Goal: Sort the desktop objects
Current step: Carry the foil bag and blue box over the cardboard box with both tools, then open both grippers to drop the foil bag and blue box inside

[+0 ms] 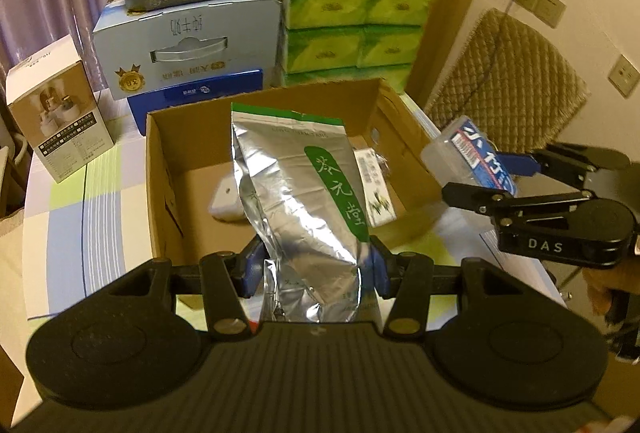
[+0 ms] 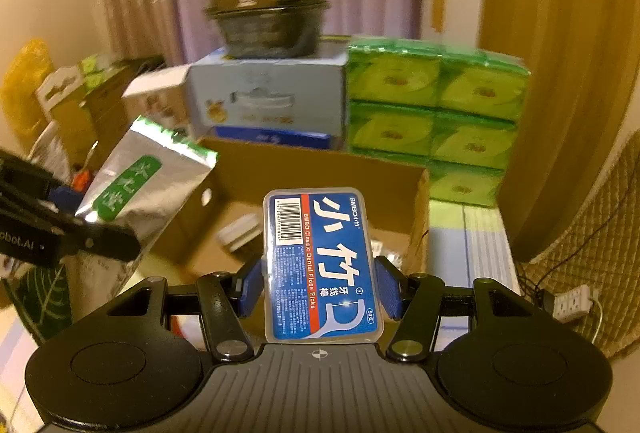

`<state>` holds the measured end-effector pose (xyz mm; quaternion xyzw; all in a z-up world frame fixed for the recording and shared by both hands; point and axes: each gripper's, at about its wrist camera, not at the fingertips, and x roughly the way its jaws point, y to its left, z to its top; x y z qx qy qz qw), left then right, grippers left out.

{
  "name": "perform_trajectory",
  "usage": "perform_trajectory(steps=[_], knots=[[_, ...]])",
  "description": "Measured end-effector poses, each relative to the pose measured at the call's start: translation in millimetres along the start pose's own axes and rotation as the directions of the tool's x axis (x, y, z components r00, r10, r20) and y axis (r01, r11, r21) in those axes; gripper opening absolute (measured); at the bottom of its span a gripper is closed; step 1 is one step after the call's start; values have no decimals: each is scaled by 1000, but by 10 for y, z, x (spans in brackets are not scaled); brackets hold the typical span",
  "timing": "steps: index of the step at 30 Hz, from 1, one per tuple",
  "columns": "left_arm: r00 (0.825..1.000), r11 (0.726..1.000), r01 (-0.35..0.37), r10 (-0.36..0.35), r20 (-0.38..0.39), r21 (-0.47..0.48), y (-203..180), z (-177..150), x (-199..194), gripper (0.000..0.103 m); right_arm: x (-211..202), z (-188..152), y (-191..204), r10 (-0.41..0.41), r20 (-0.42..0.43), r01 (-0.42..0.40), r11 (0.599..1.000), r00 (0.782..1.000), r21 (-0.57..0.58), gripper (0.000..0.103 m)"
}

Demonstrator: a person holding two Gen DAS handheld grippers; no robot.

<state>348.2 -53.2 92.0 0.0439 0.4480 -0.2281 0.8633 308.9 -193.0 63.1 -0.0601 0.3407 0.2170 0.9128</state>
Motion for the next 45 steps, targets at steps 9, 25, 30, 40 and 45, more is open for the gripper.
perform_trajectory(steps=[9,25,30,40,45], knots=[[1000,998,-3,1,-28,-58,201,244,348,47,378,169,-153,-5,-11,5,1000,1000,15,55],[999,991,11,-17,-43,-134,426,518,926,47,883,224,-328,-5,-37,6,999,999,45,55],[999,982,23,-29,-30,-187,505,601,1066,47,995,218,-401,-7,-44,10,998,999,57,55],[999,972,20,-12,37,-233,586,509,1029,52,1120,168,-387,12,-62,-8,997,998,72,55],[999,981,21,-12,49,-192,517,398,958,56,1113,197,-373,39,-51,-34,994,998,106,55]])
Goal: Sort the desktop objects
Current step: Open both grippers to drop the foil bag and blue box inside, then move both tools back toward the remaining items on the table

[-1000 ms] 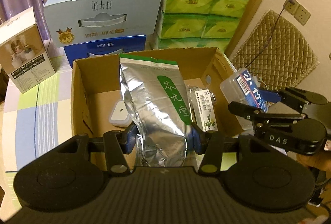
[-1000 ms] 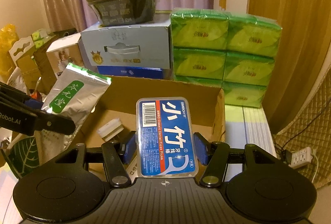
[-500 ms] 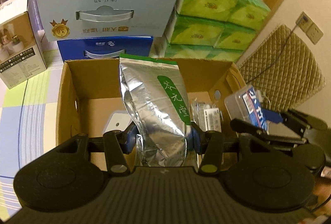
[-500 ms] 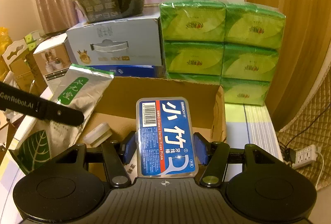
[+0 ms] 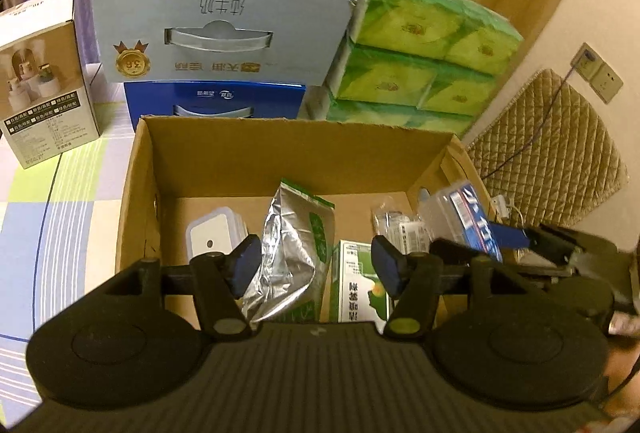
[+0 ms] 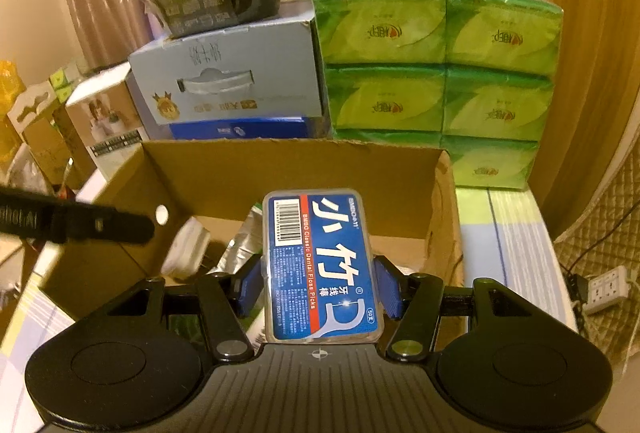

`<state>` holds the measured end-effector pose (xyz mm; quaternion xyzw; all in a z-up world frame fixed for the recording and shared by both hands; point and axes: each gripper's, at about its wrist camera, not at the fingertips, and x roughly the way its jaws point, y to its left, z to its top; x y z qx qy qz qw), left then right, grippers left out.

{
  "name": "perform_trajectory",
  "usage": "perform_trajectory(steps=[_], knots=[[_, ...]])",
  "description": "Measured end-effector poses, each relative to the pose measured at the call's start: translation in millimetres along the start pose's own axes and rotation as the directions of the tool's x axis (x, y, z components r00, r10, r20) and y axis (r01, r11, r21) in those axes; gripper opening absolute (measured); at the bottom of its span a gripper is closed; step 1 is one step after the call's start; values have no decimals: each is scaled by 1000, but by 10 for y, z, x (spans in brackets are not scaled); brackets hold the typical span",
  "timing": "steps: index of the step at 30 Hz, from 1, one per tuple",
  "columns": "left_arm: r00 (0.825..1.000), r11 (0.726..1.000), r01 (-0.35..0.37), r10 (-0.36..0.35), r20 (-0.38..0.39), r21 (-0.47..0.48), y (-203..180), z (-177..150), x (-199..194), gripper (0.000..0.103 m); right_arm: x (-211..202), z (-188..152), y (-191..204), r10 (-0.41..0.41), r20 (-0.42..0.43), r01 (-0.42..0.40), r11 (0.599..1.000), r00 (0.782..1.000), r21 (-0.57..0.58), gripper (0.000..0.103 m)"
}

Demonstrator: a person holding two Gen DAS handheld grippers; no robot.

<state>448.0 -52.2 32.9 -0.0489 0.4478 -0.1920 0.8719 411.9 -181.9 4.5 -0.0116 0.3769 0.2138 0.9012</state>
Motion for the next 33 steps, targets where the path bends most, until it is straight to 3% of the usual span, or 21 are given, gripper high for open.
perform_trajectory(steps=[1,3,10,16,25,33], knots=[[1000,1000,0,0,2,3,-4,-21,-16,58,-6,13,-1,17,7,-17,1000,1000,12,57],[1000,1000,-2,2,12,10,-4,-54,-55,61,-37,34,-9,23,26,-24,999,999,37,73],[999,999,-17,15,34,50,9,-237,-237,66,-217,-36,-53,0,34,-2,999,999,51,74],[998,997,-40,37,50,71,12,-441,-427,77,-446,-179,-57,-10,24,8,999,1000,54,76],[996,990,-64,54,77,127,-64,-778,-897,93,-989,-400,69,3,48,-5,999,999,52,86],[996,974,-90,83,39,210,-159,-1236,-1212,96,-1382,-771,280,26,15,-25,998,1000,-55,99]])
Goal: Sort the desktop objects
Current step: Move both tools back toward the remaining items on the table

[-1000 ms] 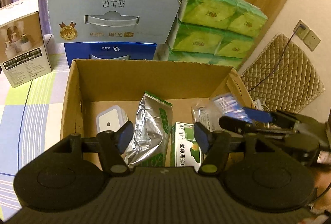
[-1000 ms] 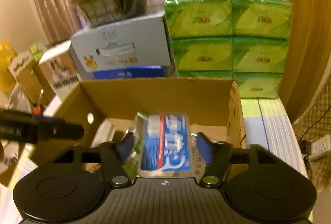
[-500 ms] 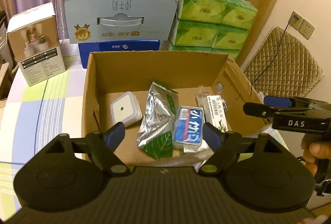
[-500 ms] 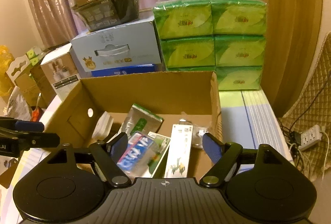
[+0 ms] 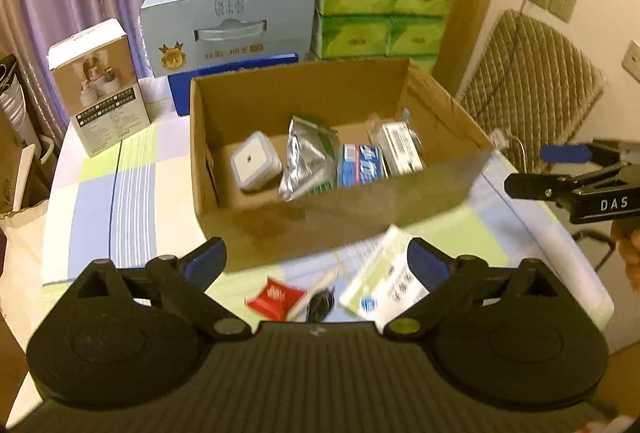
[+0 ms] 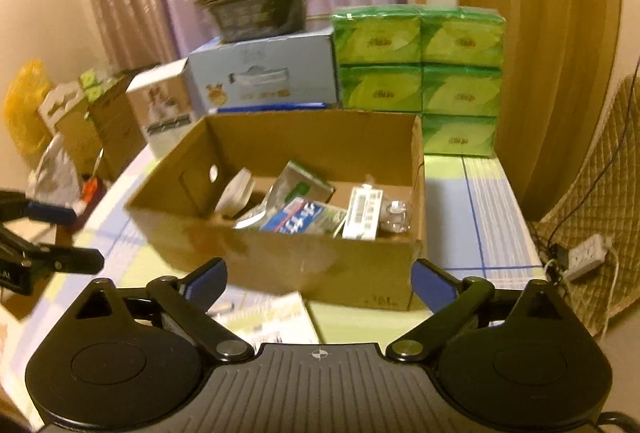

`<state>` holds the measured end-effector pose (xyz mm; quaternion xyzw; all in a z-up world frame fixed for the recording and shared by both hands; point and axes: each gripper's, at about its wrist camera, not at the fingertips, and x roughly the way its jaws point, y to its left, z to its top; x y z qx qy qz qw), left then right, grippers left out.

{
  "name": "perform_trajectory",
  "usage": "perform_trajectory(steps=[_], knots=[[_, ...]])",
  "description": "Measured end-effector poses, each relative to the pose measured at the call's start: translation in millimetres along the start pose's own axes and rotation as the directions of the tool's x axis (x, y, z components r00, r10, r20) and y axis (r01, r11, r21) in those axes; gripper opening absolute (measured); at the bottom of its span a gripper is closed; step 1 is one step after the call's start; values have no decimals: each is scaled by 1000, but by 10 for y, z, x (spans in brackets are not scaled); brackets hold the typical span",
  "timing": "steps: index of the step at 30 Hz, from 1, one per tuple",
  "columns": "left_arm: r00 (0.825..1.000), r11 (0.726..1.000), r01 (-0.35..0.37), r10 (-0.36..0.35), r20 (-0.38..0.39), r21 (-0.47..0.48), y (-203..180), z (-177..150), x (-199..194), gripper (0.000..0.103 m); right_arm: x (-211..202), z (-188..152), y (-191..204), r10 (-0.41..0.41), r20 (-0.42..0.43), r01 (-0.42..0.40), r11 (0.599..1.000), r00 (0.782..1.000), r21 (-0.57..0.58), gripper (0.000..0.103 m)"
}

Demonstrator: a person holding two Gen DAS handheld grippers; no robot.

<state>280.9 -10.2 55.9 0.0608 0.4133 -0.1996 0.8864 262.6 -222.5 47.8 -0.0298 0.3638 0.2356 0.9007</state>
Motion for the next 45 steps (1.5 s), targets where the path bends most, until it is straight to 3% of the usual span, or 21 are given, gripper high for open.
perform_trajectory(steps=[8,15,23,37,41,45], knots=[[998,998,5,-1,-58,69,-130,-550,-217,99,-277,-371,154,-18,-28,12,976,999,-219,101],[995,995,-5,15,-100,102,-169,-858,-352,99,-431,-605,165,-23,-36,10,949,999,-316,101],[992,977,-32,56,-111,210,-356,-1069,-448,99,-528,-675,257,-18,-27,6,928,999,-373,101],[992,972,-17,47,-120,236,-415,-1140,-286,99,-428,-750,270,-10,-72,-21,911,997,-412,101],[990,956,-12,52,-131,292,-486,-1166,-185,99,-383,-812,280,22,-75,-55,881,997,-470,101],[992,927,12,38,-124,376,-572,-1189,-85,99,-284,-859,348,43,-79,-81,811,996,-579,101]])
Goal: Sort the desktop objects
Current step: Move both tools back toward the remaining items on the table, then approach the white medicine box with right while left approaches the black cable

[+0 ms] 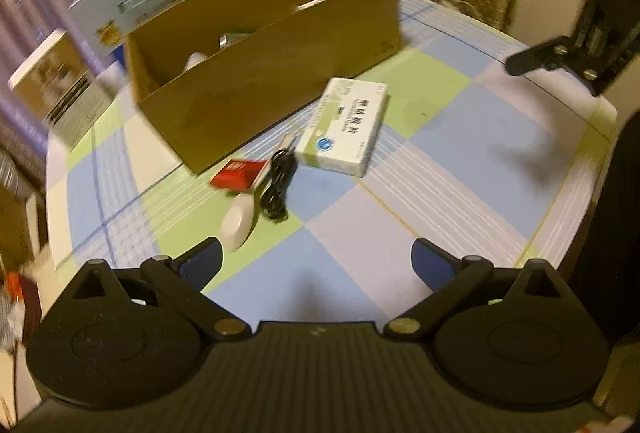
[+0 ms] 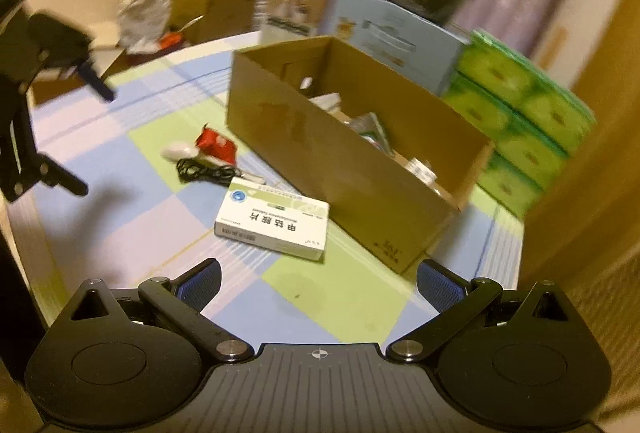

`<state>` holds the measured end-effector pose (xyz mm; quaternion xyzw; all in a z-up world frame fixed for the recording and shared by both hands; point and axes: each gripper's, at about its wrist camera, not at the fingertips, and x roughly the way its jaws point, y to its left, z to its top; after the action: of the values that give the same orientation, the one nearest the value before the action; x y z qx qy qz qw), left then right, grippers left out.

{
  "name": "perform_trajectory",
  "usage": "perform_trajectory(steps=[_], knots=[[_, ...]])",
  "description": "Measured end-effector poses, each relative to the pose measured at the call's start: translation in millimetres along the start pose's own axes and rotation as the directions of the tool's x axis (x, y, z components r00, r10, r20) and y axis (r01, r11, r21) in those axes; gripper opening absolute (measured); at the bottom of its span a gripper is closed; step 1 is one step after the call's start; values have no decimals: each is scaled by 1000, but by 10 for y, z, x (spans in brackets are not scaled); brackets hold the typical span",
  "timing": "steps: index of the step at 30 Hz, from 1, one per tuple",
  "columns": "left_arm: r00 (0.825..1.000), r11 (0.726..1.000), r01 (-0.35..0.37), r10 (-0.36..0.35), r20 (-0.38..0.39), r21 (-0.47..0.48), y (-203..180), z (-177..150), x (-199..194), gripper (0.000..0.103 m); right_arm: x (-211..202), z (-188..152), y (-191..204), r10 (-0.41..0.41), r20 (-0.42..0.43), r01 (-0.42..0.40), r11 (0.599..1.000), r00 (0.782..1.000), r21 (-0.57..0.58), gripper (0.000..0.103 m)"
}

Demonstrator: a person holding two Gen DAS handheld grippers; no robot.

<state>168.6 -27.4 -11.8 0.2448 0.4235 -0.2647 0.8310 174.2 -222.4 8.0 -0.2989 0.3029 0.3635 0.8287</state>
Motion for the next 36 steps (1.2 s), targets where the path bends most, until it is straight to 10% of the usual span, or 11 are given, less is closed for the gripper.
perform_trajectory(steps=[14,36], knots=[[998,991,60,-57,-30,119,173,86,662,83,738,109,260,165,-60,-173,849,984,-500,101],[981,976,193,-190,-40,101,549,344,1267,74,1895,434,309,319,-202,-374,711,926,-595,82]])
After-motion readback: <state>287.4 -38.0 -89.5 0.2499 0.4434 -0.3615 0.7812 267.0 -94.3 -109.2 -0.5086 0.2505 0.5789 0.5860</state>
